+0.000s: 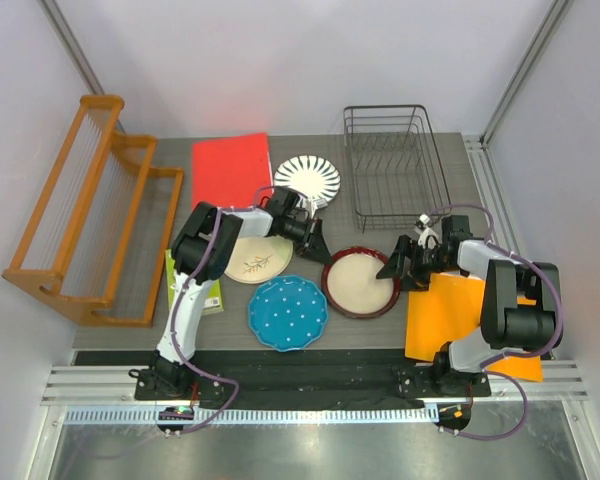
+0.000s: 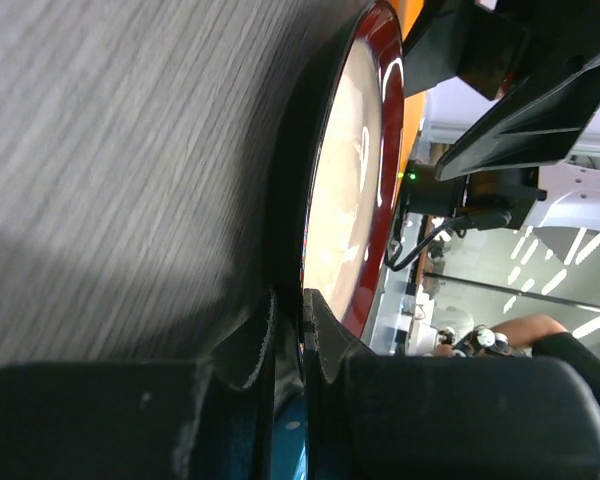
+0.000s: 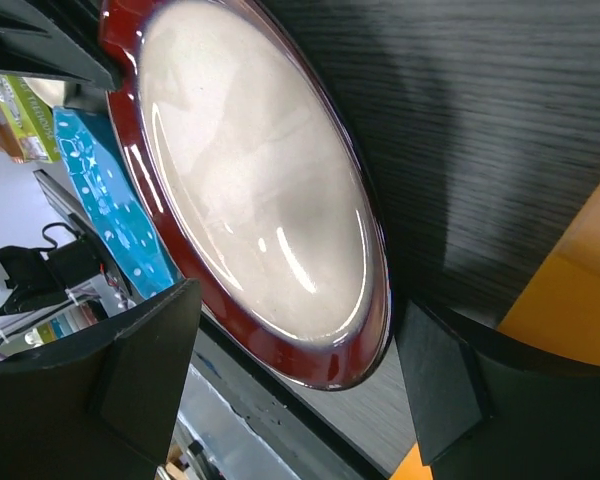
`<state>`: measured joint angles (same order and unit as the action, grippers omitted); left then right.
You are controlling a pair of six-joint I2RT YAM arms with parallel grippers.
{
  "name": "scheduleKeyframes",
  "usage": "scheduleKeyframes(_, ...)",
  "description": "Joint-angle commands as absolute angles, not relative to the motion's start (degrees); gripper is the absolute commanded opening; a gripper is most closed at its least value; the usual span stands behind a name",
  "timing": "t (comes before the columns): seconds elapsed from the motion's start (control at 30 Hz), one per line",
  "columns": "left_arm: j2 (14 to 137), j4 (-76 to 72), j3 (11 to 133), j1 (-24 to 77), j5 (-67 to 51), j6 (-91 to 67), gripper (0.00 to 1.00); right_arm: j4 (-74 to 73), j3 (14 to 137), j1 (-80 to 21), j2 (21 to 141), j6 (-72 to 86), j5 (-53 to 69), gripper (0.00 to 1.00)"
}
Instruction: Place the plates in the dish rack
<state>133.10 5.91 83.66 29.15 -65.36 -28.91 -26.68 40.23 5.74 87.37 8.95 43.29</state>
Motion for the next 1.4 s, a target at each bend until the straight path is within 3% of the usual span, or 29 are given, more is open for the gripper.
scheduleKeyframes(0.0,136.4,2.37,86.74,29.0,-64.34,-30.23,0.0,-20.49,39.29,5.63,88.24,10.72,45.87,0.78)
scheduleKeyframes(0.43,138.16,1.06,87.36,30.5,-64.16,-32.34,0.0,-7.47,39.11,4.13,90.53,17.22,56.95,0.7)
scheduleKeyframes(0.57,138.95,0.88,87.63,30.85,-64.07,-32.43,0.0,-5.98,37.79,4.13,90.26,18.46,59.94,0.54)
scheduleKeyframes(0.83,139.57,1.58,87.19,31.03,-63.19,-31.47,0.0,-5.71,36.82,4.13,89.3,18.46,60.65,0.45)
scheduleKeyframes(0.9,139.4,2.89,87.36,31.03,-62.76,-30.85,0.0,-7.2,37.52,4.13,88.95,17.58,60.29,0.37)
scheduleKeyframes(0.97,138.44,4.56,87.71,30.94,-61.88,-29.1,0.0,-10.78,38.67,4.13,88.51,15.83,59.94,0.21)
scheduleKeyframes(1.03,137.2,6.5,87.19,30.5,-60.39,-26.65,0.07,-14.13,40.86,4.13,87.98,11.98,59.51,0.12)
scheduleKeyframes(1.07,135.28,7.29,86.49,30.24,-59.6,-25.76,0.13,-17.98,41.83,4.13,87.72,10.39,59.07,0.01)
scheduleKeyframes(1.1,134.22,9.3,86.22,29.45,-58.37,-24.79,0.24,-20.11,43.75,4.13,87.54,8.72,58.71,0.02)
scheduleKeyframes(1.17,132.29,12.55,86.57,28.39,-57.14,-20.07,0.31,-24.06,45.43,4.04,87.02,5.63,58.54,0.01)
scheduleKeyframes(1.3,125.36,21.07,87.62,24.7,-54.76,-14.16,0.53,-30.58,50.61,4.13,85.61,1.59,58.45,0.02)
scheduleKeyframes(1.37,122.97,23.37,88.33,22.95,-53.44,-11.27,0.57,-36.08,52.81,4.13,84.64,-2.52,57.92,0.01)
